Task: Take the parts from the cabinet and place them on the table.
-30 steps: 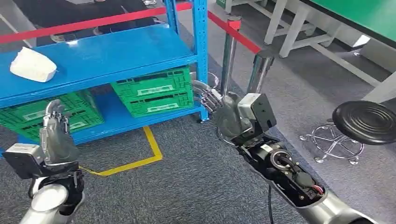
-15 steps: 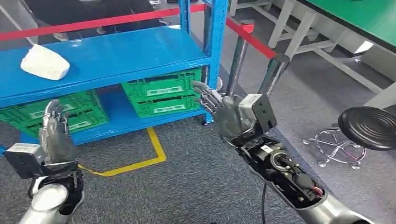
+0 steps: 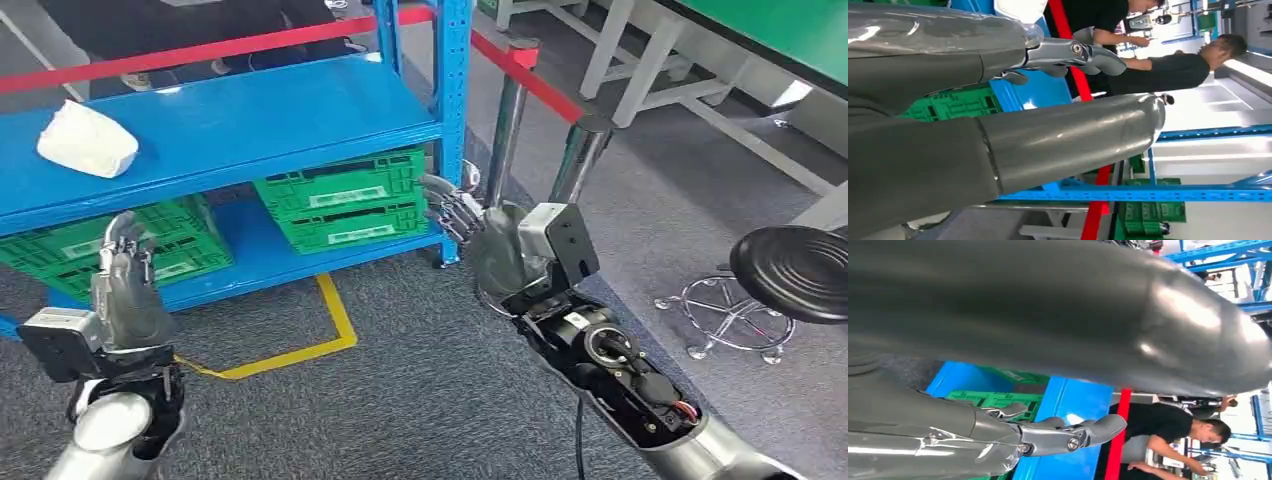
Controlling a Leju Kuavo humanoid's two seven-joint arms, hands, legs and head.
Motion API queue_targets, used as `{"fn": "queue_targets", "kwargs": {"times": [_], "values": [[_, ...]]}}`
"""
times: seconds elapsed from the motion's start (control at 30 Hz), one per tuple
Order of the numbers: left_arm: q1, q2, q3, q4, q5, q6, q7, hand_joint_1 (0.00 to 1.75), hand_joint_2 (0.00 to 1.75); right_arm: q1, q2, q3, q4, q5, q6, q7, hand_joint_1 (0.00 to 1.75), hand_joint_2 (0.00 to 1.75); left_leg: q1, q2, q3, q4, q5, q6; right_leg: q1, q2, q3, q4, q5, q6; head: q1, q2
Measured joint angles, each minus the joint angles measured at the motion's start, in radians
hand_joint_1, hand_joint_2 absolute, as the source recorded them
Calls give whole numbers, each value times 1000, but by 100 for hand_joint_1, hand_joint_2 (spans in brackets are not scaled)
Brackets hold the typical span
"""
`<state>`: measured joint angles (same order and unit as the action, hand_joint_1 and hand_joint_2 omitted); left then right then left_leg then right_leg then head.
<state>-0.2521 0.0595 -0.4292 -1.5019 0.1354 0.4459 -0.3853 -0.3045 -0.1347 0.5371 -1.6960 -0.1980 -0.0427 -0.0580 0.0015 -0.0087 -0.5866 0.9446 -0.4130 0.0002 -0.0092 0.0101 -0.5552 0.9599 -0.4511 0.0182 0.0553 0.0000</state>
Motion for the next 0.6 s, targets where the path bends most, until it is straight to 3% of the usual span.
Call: {"fn": "queue_targets", "kwargs": {"times": [0.17, 0.6], "values": [[-5, -6, 0, 0, -2, -19, -5, 0, 0, 1, 0, -5, 0, -14, -2, 8, 0, 0, 1, 0, 2, -4, 3, -7, 1, 0, 0, 0, 0, -4, -10, 0], [-33, -36, -1, 35, 2, -58, -59, 0, 0, 7, -11, -26, -6, -32, -21, 15, 0, 0, 0, 0, 2, -3, 2, -8, -1, 0, 1, -1, 0, -4, -19, 0]]}}
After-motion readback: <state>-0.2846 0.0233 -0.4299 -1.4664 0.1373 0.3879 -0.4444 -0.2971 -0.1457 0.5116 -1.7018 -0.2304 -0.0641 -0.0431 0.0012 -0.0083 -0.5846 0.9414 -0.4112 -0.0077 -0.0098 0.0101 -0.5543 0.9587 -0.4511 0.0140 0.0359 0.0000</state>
